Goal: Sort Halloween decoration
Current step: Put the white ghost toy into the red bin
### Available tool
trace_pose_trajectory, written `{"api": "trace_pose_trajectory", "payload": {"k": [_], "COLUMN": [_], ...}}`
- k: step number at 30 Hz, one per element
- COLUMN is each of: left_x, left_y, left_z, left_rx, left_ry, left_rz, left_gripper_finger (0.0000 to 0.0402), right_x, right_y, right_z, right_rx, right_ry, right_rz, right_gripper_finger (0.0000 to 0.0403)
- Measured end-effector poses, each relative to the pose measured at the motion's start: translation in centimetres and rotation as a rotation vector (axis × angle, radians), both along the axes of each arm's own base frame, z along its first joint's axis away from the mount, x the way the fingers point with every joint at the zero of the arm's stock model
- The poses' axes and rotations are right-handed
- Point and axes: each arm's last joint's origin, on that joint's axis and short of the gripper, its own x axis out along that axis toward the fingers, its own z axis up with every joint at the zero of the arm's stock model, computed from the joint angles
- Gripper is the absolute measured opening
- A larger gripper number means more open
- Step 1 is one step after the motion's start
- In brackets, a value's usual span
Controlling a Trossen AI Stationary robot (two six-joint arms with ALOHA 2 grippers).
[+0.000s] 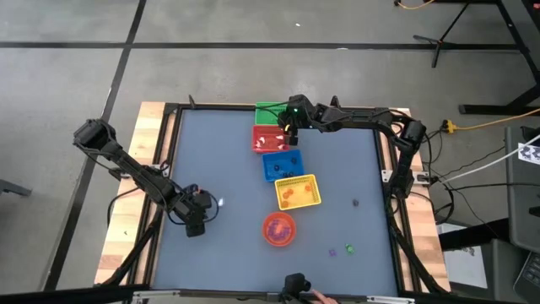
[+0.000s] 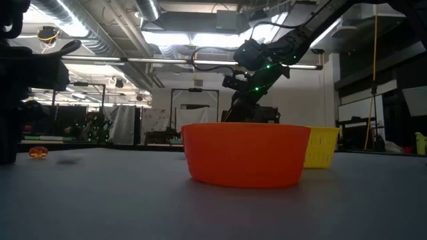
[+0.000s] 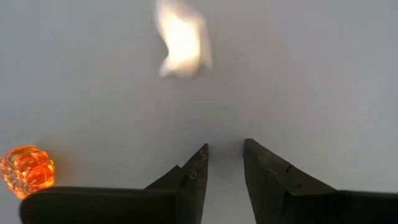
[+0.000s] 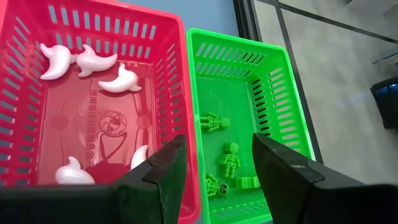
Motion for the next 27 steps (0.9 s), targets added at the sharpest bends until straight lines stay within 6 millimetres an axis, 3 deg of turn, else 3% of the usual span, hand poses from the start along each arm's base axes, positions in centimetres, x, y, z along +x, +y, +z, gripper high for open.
{"api": "trace_pose_trajectory", "payload": {"k": [10,16,21,27], "left_x": [0.1,1.5,2.7,3.5], "left_y": [0.0,-0.5,-0.3,0.8], "left_z": [0.0,0.7,1.5,1.7], "left_rx": [-0.003,-0.023,0.027,0.099], "left_ry": [-0.016,-0.213,-0.379,-0.415], "left_rz": [0.015,0.078,0.135,0.141], "left_gripper_finger": [0.0071,0.0082,0.0107,0.0152], "right_x": [0.0,0.0,0.0,0.0], "right_y": [0.0,0.0,0.0,0.0], "right_z": [0.0,0.0,0.0,0.0], "right_rx": [0.0,0.0,0.0,-0.001], "right_ry": [0.0,0.0,-0.001,-0.002], "right_rz": [0.0,0.0,0.0,0.0], "right_gripper_finger": [0.0182,0.0182,0.0182,0.0182]}}
